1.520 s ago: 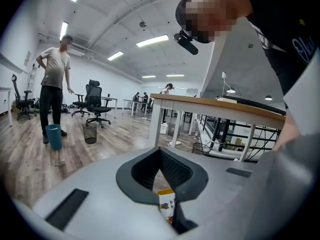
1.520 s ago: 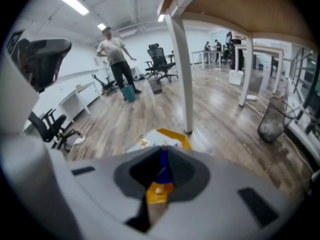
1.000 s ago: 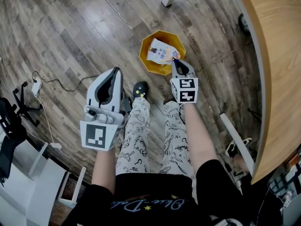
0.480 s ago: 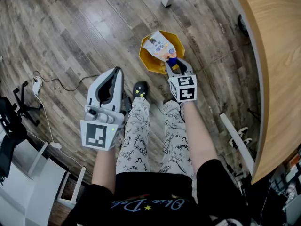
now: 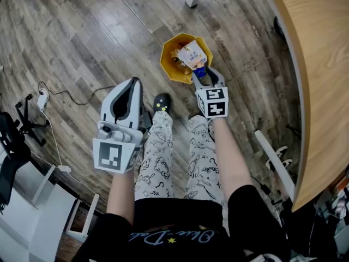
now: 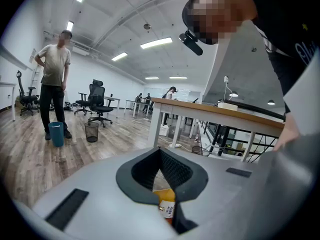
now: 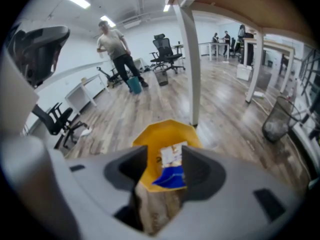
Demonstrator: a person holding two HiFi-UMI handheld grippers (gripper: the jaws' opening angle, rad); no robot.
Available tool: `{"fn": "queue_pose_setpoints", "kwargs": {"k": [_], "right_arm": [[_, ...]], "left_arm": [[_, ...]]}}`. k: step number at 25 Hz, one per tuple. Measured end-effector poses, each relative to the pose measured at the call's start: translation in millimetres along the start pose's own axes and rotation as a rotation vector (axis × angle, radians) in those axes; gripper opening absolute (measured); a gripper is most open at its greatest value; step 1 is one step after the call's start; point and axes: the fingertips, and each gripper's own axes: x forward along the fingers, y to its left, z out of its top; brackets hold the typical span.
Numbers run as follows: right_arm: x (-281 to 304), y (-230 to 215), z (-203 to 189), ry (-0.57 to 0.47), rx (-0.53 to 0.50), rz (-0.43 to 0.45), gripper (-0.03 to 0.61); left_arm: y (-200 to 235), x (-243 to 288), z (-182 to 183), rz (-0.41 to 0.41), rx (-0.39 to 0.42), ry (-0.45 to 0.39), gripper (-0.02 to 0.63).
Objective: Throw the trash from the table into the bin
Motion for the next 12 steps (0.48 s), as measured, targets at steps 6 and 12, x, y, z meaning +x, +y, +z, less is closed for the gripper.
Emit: {"fn": "queue_pose_setpoints", "kwargs": {"k": [6, 12], "right_arm": [[-13.1, 2.7, 12.8, -0.057, 0.006, -0.002, 0.189], [-38.6, 16.8, 55.8, -0.205, 0.003, 0.016, 0.189]], "left_arm": [[-8.3, -2.3, 3.9, -0.01, 0.004, -0.008, 0.011], [-10.6, -3.2, 9.8, -0.01, 0.003, -0.012, 0.011]]}}
